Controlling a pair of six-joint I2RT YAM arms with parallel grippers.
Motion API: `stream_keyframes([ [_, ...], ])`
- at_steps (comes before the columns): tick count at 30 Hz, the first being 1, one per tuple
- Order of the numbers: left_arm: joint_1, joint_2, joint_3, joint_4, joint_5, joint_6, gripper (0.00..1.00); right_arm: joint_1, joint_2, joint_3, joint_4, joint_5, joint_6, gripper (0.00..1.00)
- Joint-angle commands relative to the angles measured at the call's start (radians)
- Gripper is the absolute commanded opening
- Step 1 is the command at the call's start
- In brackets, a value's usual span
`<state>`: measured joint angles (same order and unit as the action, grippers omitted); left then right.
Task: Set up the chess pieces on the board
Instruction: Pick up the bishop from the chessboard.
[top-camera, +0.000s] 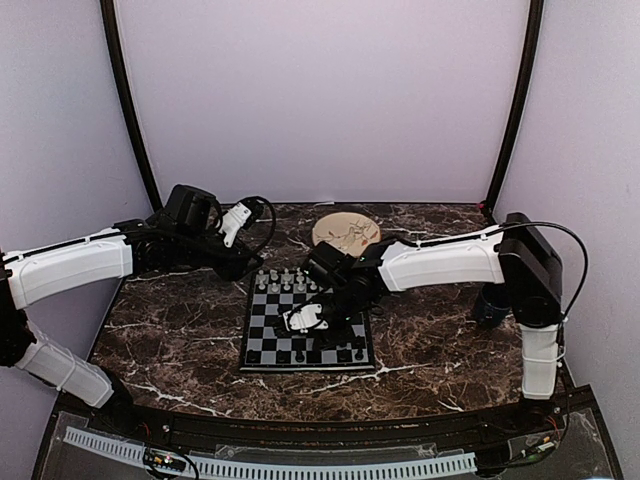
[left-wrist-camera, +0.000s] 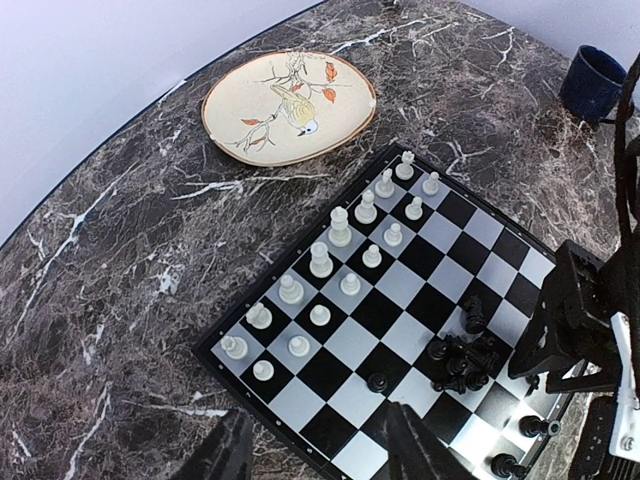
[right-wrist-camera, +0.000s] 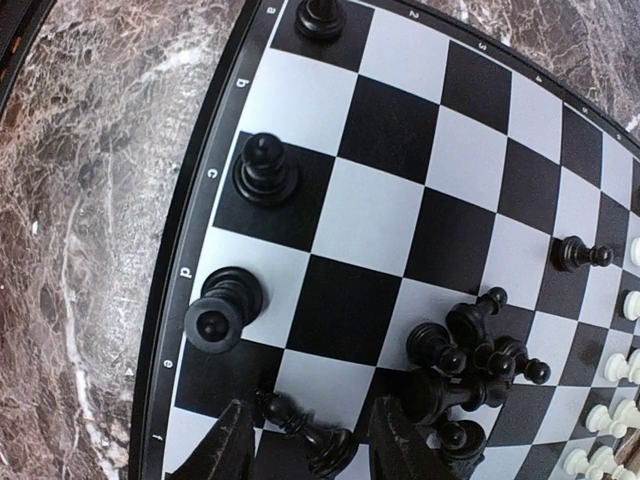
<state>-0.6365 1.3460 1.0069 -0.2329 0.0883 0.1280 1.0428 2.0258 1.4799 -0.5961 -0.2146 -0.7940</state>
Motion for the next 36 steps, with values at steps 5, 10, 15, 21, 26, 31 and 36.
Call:
stream_keyframes([
  [5,0.006,-0.003,-0.007,0.008,0.017,0.005,0.48,-0.023,0.021,0.023,-0.077,-0.021,-0.024,0.4],
  [10,0.006,-0.001,-0.007,0.008,0.022,0.005,0.48,-0.033,0.012,0.011,-0.09,-0.022,-0.018,0.4],
  [15,0.006,0.002,-0.003,0.007,0.026,0.005,0.48,-0.033,0.014,0.005,-0.099,-0.021,-0.012,0.38],
  [21,0.006,0.002,-0.002,0.006,0.03,0.005,0.48,-0.034,0.025,0.015,-0.129,-0.025,-0.011,0.33],
  [26,0.006,0.004,-0.002,0.006,0.037,0.004,0.48,-0.035,0.028,0.015,-0.148,-0.028,-0.013,0.28],
  [31,0.006,0.003,-0.002,0.004,0.039,0.004,0.48,-0.035,0.039,0.022,-0.157,-0.031,-0.004,0.25],
  [36,0.006,0.002,-0.002,0.002,0.042,0.004,0.48,-0.036,0.057,0.034,-0.177,-0.023,0.004,0.25],
])
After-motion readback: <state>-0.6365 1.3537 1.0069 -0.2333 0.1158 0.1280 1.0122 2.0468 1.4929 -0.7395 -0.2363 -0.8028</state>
